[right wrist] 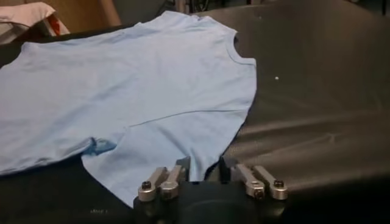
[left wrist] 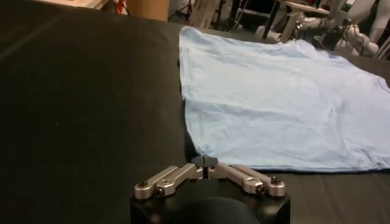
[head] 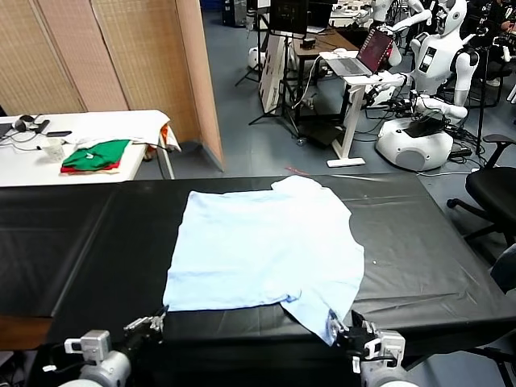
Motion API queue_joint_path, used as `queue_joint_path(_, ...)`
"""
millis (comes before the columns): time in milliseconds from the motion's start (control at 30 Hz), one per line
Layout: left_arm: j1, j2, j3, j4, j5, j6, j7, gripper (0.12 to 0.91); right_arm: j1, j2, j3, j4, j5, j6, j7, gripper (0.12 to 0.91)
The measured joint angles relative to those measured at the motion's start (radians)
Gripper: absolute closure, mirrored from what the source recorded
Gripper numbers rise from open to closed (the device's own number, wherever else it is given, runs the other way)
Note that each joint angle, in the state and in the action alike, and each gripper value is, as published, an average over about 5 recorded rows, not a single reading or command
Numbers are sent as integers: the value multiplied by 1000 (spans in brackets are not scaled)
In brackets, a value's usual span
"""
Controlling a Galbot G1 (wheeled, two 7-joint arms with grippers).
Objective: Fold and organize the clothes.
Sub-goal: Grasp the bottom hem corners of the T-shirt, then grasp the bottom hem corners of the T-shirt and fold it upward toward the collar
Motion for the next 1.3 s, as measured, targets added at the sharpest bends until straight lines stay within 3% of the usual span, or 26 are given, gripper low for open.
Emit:
queue_joint_path(400,81,5,-49,-72,8,-12,-23,883,-59,-8,-2,85,-5,0,-6,884)
queue_joint_path(567,117,0,-73,-101,9,-33,-24,883,-37,-21,23,80,-13,11,-55,884)
queue_joint_path(700,123,-15,-78,-119,29,-65,-24,883,3,-40,35,50,-25,87,-98,884)
queue_joint_path(867,80,-50,-56,-101,80,-130,-8,883,83,-76,26,-28,-31,190,-132,884)
queue_joint_path(1033,-4,-86,-27,-44,120,-201,16,883,186,-105,3,-132,-31,251,-136,884)
queue_joint_path(1300,-161,-110,10,69,136,-236,27,883,353,-119,-48,-277,-51,266,-121,884)
